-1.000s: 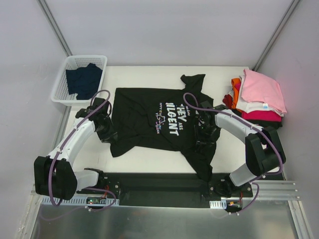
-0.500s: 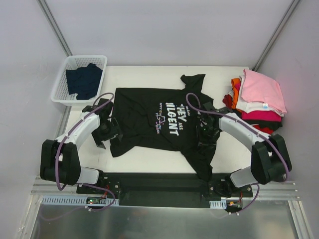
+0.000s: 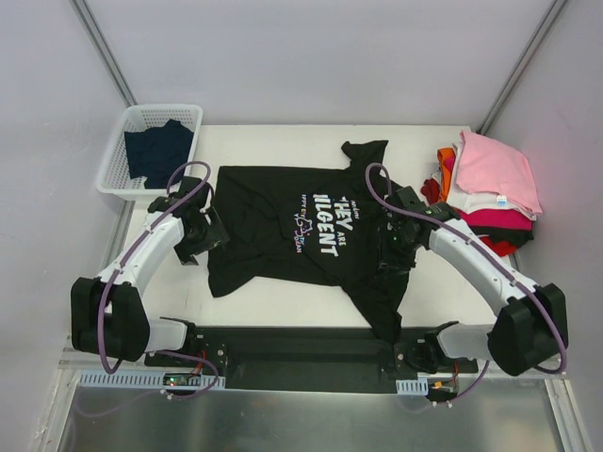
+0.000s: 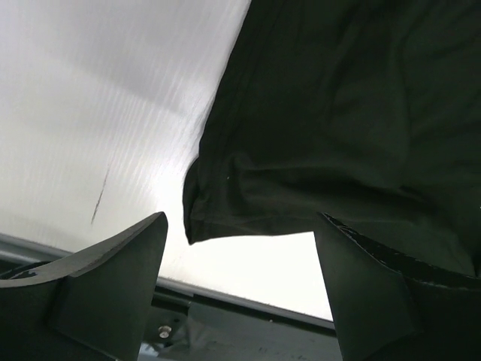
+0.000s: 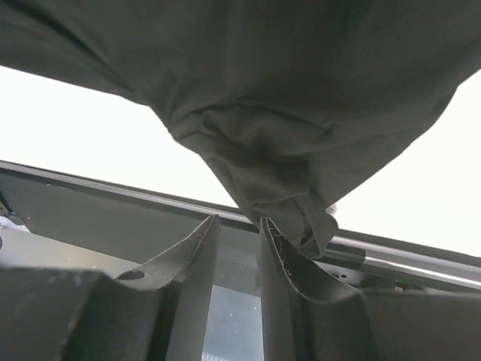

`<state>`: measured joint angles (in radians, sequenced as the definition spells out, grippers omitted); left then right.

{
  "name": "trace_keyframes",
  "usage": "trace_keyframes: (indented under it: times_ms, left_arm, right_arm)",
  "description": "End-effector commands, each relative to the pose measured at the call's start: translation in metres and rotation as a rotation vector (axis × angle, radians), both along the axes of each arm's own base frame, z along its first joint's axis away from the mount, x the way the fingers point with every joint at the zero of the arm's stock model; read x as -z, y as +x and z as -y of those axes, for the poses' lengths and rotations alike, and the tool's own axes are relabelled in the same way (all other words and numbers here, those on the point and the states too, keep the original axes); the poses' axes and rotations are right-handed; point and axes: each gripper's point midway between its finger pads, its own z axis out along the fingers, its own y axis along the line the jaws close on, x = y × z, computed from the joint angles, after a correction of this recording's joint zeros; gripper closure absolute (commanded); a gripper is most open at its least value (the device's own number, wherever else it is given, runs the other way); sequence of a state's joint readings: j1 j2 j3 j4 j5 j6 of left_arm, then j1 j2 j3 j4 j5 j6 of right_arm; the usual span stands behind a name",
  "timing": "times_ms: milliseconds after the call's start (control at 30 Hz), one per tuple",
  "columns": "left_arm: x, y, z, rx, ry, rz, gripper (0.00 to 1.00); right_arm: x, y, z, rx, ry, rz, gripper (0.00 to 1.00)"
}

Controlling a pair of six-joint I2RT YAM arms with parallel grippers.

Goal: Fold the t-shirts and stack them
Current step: Flatten out the tshirt

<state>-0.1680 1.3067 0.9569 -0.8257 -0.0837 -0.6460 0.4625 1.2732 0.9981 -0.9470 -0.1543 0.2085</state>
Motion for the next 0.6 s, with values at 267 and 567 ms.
trace_keyframes:
  times_ms: [267,567]
  left_arm:
    - [0.037,0.003,0.016,-0.110,-0.154,-0.045,0.21]
    - [0.062,0.006,0.008,-0.092,-0.134,-0.066,0.33]
  right_arm:
    - [0.012,0.024,-0.011,-0.040,-0.063,-0.103,0.70]
    - [0.003,0.022,-0.008,0.000,-0.064,-0.085,0.70]
